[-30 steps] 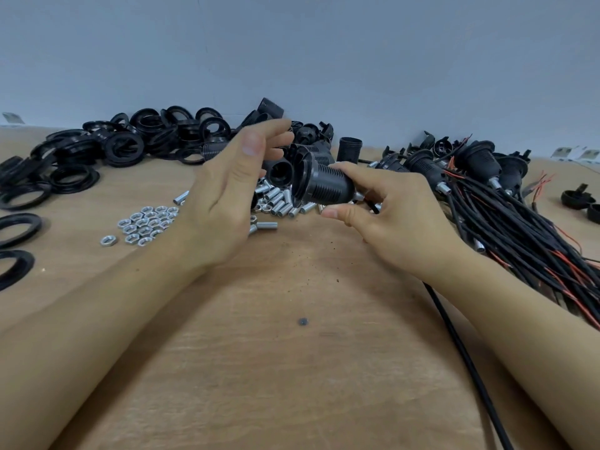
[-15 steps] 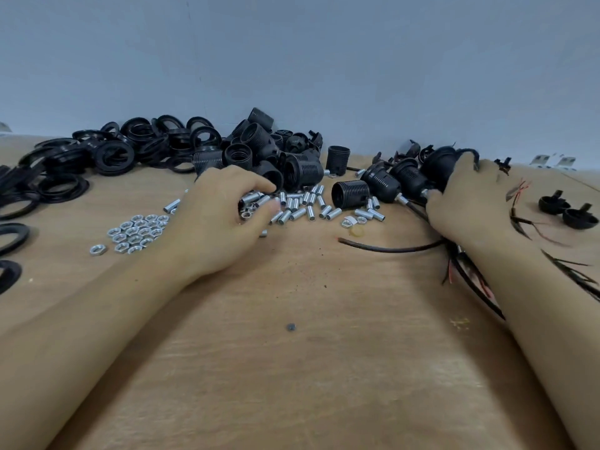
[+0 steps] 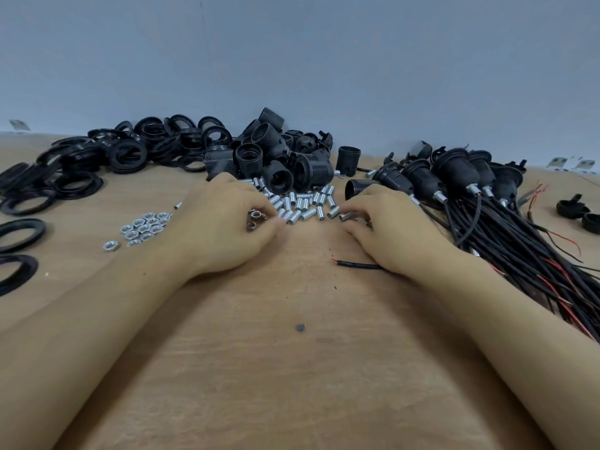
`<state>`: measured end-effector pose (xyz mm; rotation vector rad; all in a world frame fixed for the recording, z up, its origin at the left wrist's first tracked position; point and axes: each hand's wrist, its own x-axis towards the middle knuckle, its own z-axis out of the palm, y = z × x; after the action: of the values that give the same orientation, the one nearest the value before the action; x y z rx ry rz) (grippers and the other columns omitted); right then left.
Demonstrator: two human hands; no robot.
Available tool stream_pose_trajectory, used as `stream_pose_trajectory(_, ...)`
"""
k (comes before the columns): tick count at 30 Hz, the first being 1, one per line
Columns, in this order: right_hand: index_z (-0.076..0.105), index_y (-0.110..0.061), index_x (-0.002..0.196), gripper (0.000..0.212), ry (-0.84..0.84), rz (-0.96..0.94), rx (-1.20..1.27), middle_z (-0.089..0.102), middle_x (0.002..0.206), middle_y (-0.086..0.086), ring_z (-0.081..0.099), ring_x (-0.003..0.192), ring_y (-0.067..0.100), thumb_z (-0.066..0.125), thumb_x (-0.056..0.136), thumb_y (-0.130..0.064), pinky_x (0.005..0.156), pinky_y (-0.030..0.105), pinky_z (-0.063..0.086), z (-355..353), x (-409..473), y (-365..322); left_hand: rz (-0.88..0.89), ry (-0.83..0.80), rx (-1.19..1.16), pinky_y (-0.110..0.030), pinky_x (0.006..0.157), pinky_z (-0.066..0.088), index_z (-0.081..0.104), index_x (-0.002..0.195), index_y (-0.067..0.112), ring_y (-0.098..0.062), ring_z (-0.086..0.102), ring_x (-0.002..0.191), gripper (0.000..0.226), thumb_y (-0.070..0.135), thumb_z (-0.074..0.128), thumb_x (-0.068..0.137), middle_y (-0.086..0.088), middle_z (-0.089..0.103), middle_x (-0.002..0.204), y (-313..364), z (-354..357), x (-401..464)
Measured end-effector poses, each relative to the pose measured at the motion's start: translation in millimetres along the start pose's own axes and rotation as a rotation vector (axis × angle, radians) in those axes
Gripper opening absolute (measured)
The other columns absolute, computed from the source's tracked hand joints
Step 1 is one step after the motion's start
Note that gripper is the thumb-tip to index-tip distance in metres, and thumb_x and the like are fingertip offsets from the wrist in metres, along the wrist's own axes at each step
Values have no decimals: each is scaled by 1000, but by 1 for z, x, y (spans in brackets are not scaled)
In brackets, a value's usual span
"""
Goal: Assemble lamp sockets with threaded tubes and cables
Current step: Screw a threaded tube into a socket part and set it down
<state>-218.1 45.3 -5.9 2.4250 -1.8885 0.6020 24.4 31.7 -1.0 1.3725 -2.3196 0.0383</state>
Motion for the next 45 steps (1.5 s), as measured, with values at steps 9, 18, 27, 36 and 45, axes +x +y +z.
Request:
stream_pose_trajectory(9,63,-24,99,7,4,-9,-1,61,97,-4,58,89,19,61,93,-27,81,42,52,-2,3,0,30,-20,-13,-46,96,43,72,110,33,-18,52,105,23,35,55,95,13,68,106,-1,-1,1)
stream_pose_trajectory(18,70,-24,106,16,8,-4,11,61,105,-4,56,101,18,59,95,-22,88,41,49,-2,1,1,-22,-28,66,-45,96,43,74,108,32,-19,45,110,26,24,55,94,13,66,111,-4,2,5)
stream_pose_trajectory(27,71,-17,103,15,190,-51,158,63,99,-1,58,92,16,62,92,-13,87,39,49,-7,-1,-8,18,-91,118,-47,104,33,69,117,42,-14,38,115,31,27,51,97,20,61,112,-5,1,4)
stream_pose_trajectory(36,72,-16,106,17,198,-20,210,70,101,0,62,95,17,62,93,-12,89,36,48,-9,-3,-15,-93,-143,160,-41,95,32,63,121,50,-13,28,103,29,36,47,101,14,52,107,-11,-3,7)
stream_pose_trajectory(45,74,-16,103,16,226,-57,233,72,97,-5,62,91,11,64,92,-12,85,25,47,-7,-4,-15,-77,-90,56,-46,101,34,62,119,54,-10,26,103,25,45,57,96,18,54,110,-14,-4,8)
